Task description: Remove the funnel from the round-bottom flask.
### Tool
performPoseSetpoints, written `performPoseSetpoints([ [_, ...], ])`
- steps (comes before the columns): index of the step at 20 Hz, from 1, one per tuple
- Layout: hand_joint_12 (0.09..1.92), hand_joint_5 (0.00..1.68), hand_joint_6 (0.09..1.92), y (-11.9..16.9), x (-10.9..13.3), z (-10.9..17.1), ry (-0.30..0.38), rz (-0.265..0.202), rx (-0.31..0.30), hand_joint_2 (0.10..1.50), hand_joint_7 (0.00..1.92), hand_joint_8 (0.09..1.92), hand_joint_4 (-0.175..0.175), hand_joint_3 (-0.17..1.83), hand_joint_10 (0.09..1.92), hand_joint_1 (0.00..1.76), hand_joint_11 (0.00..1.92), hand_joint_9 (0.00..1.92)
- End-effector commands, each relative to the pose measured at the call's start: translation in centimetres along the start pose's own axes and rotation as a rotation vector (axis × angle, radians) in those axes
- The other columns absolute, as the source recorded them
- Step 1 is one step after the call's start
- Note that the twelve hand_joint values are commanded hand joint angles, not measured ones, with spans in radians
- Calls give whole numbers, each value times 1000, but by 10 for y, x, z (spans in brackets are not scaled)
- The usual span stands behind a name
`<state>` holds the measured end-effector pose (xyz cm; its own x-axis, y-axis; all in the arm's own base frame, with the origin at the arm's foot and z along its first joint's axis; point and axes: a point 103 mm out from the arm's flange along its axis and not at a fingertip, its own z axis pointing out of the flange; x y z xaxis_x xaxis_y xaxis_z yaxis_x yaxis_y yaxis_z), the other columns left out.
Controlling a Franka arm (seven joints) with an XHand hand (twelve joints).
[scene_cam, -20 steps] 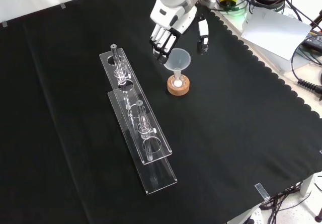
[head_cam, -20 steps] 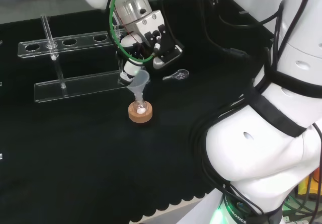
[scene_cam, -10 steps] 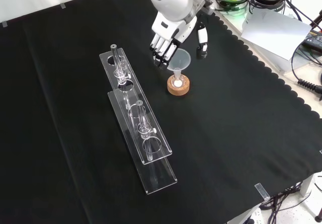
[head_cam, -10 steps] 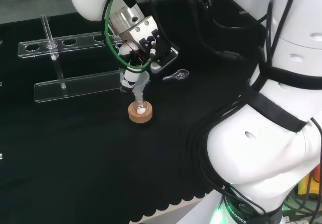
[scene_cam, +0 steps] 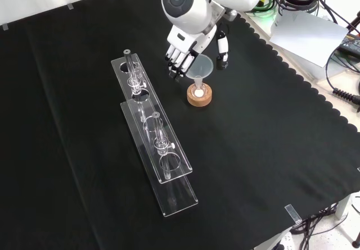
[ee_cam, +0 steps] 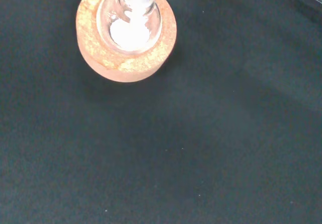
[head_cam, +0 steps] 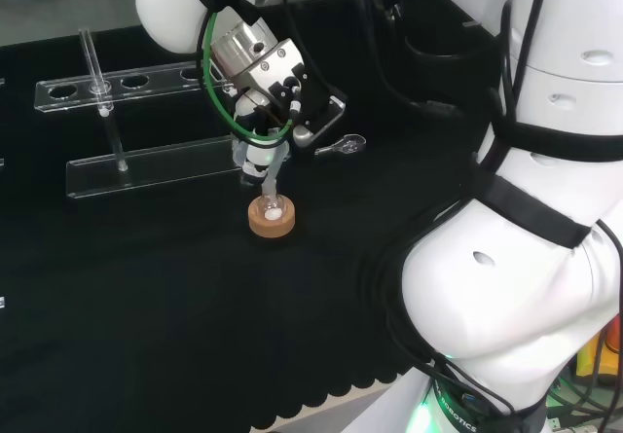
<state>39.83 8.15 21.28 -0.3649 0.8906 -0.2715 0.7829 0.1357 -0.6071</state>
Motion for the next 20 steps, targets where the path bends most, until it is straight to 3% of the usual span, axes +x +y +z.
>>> performPoseSetpoints([
  [1, 1438, 128, 87, 4, 2, 5, -72, 6, 19, 711, 0, 395, -62, 262, 774, 569, 266, 187],
  [7, 1435, 157, 87, 6, 3, 7, -121, 17, 31, 720, 0, 455, -63, 259, 747, 591, 262, 283],
  [10, 1412, 250, 87, 5, 3, 5, -161, 21, -25, 736, 26, 576, -63, 274, 685, 631, 272, 389],
  [15, 1323, 497, 87, 2, 3, -3, -238, 45, -64, 759, 251, 649, -46, 347, 588, 709, 384, 623],
  [20, 1255, 668, 211, -6, 1, -16, -255, 55, -99, 767, 429, 627, -22, 414, 518, 746, 504, 764],
])
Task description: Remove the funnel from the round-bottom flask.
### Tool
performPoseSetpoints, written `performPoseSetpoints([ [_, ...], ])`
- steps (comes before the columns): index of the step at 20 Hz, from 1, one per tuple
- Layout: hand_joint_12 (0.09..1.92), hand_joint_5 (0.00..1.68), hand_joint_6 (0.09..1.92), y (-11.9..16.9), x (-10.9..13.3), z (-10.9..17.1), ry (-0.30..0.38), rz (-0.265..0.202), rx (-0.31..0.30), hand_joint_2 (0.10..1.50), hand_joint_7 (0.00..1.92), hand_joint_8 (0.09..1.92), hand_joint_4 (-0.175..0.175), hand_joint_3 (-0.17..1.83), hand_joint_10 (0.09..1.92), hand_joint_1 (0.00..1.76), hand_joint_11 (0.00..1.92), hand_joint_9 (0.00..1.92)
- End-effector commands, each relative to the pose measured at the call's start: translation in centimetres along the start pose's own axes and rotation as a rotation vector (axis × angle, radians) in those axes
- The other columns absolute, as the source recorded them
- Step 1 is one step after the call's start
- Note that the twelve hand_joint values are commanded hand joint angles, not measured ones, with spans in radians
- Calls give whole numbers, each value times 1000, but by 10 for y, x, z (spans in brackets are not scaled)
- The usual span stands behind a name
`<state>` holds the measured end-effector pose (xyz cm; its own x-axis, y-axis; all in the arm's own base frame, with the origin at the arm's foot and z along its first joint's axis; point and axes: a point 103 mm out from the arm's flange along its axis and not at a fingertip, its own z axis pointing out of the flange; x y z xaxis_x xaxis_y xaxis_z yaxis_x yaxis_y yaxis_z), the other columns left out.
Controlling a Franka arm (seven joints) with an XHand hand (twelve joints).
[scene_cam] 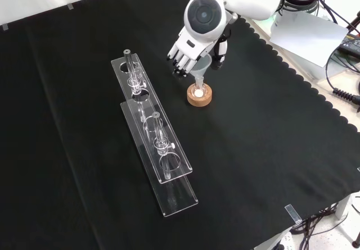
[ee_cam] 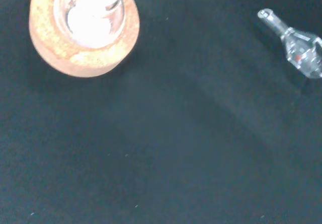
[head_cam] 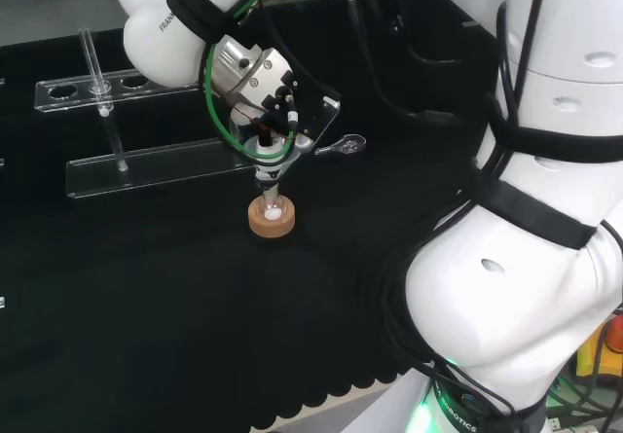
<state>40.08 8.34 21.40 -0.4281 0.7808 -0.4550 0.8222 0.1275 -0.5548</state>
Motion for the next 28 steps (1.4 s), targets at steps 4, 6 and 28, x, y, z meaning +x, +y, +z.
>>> performPoseSetpoints([
  [4, 1236, 665, 426, -12, -7, -24, -47, 16, -43, 763, 470, 619, -12, 442, 476, 756, 537, 812],
  [6, 1234, 655, 486, -14, -9, -26, -41, 12, -36, 762, 472, 622, -9, 447, 472, 757, 542, 817],
  [28, 1415, 46, 87, -17, -32, 5, 426, -95, -47, 690, 0, 353, -64, 214, 810, 470, 344, 185],
])
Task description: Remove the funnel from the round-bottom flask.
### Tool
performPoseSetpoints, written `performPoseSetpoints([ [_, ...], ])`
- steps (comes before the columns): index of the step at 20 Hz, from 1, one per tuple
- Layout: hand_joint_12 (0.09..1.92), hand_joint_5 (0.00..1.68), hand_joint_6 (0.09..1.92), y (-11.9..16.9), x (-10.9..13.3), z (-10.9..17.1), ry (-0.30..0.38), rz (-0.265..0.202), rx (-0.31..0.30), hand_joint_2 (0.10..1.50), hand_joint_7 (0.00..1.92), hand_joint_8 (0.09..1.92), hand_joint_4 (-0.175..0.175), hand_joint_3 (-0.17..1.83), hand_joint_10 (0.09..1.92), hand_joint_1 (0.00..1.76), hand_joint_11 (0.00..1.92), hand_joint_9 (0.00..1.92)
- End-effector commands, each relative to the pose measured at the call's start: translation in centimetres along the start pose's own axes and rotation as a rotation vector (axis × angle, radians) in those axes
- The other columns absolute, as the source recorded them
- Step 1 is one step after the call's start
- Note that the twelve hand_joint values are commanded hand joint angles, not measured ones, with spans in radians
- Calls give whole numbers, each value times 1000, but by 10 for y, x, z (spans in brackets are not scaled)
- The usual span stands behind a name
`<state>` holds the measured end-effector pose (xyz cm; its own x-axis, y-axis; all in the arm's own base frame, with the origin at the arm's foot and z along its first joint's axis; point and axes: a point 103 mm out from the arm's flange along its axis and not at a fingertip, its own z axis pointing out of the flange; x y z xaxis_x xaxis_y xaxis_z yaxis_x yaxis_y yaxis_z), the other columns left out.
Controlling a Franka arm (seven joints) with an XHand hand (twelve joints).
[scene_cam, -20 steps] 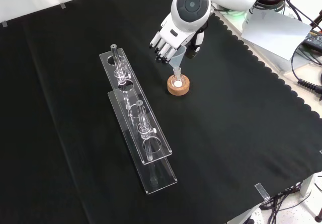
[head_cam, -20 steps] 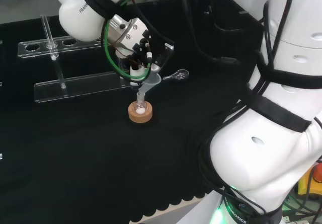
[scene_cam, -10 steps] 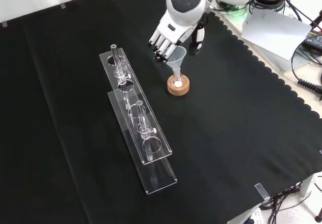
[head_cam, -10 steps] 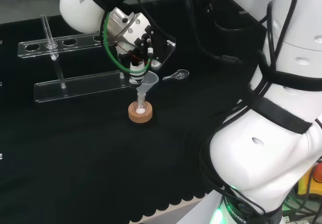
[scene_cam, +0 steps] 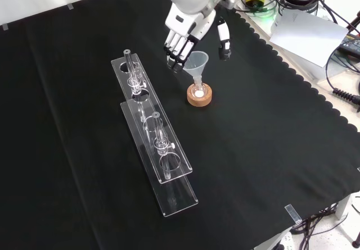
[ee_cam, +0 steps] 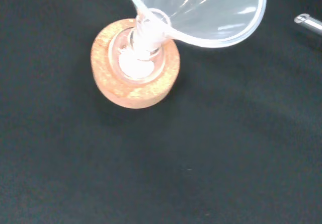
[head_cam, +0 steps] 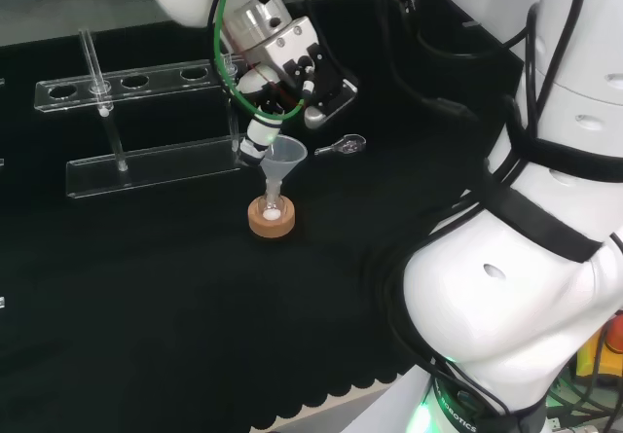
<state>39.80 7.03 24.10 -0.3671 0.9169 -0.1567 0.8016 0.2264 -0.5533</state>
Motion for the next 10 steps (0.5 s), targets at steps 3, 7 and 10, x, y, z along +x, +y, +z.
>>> performPoseSetpoints([
  [3, 1408, 62, 87, 2, -17, 24, 131, -3, -37, 707, 0, 411, -61, 199, 795, 519, 370, 239],
  [7, 1400, 108, 87, 5, -17, 37, 155, -9, -33, 719, 0, 504, -64, 193, 776, 561, 399, 300],
  [10, 1398, 116, 87, 8, -15, 44, 160, -15, -30, 720, 0, 517, -64, 192, 770, 566, 405, 310],
])
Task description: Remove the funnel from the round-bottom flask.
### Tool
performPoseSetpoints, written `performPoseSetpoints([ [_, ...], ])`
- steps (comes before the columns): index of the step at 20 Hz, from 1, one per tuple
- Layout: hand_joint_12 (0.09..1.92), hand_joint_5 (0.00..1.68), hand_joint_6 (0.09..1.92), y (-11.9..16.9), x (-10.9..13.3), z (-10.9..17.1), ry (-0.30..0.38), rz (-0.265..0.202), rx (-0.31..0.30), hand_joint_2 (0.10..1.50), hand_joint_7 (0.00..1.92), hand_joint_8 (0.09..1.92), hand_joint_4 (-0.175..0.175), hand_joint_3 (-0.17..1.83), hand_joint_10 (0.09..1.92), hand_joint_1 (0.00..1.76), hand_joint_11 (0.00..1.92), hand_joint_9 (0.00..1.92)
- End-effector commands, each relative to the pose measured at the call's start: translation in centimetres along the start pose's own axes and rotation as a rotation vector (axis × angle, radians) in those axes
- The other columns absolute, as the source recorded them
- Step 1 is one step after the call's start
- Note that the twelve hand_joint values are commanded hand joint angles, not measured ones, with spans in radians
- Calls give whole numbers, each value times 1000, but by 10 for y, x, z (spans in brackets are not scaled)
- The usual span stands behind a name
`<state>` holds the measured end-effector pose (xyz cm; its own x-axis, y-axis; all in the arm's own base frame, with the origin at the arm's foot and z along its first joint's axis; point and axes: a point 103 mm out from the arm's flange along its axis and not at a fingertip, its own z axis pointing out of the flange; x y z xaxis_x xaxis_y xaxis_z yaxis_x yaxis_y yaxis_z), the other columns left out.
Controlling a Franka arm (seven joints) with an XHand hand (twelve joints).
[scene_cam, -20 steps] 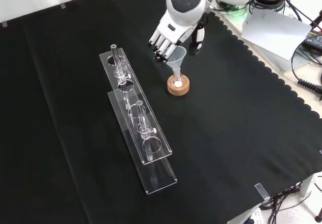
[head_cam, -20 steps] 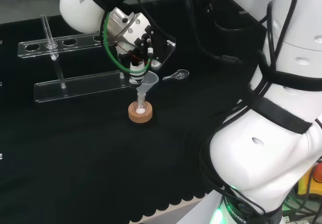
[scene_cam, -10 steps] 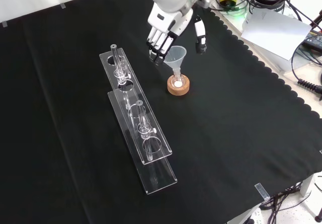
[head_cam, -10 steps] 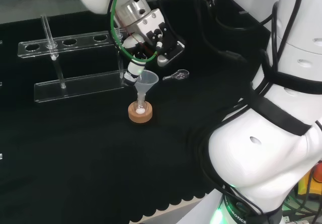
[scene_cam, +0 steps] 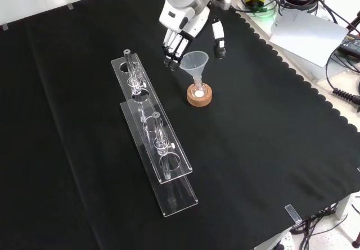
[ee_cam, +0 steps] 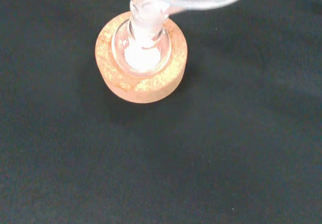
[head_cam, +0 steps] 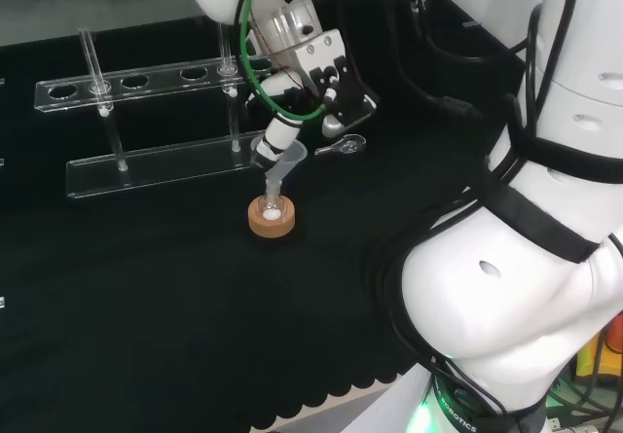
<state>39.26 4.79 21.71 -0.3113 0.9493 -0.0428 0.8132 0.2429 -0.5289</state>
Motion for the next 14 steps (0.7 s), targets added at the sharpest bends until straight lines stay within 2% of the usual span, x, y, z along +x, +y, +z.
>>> performPoseSetpoints([
  [1, 1397, 116, 87, 5, -2, 15, 30, -5, 2, 720, 0, 518, -64, 192, 767, 566, 406, 307],
  [7, 1393, 106, 87, 11, -4, 22, 19, -3, 28, 723, 0, 468, -59, 190, 762, 577, 402, 266],
  [14, 1384, 123, 87, 14, -11, 28, -2, -9, 54, 741, 0, 471, -57, 213, 770, 685, 413, 294],
])
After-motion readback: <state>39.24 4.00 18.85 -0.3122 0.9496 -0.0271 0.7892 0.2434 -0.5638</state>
